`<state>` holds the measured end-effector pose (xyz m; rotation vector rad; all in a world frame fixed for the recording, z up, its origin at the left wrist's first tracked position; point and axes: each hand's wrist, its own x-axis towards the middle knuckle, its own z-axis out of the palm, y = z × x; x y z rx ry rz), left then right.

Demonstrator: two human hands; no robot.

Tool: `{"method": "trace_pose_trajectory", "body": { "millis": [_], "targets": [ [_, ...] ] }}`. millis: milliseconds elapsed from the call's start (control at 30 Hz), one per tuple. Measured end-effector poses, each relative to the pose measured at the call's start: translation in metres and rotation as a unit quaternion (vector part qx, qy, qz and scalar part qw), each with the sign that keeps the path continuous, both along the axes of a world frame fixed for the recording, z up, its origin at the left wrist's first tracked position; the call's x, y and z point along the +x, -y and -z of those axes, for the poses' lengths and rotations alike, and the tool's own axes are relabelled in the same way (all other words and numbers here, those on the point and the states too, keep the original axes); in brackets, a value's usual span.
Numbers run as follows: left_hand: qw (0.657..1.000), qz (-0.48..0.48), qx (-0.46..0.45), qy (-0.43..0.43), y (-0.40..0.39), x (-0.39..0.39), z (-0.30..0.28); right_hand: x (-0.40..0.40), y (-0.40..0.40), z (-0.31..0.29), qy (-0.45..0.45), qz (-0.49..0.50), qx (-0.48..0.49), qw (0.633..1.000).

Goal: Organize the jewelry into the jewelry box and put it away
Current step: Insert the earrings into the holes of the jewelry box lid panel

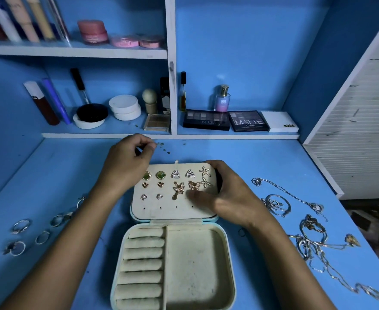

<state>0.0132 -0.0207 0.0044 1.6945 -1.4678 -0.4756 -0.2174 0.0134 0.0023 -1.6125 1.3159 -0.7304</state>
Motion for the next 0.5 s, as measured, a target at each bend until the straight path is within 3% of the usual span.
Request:
{"method": "trace_pose_trajectory", "body": {
  "millis": [167,500],
  "targets": [
    [0.988,0.065,0.005,0.140,0.033,0.013,0.006,0.000,0.000,-0.001,-0.008,-0.002,0.001,1.000],
    [0.955,0.093,0.009,0.282,0.058,0.016,0.005,-0.002,0.001,-0.001,0.001,-0.012,0.004,1.000]
  ]
}}
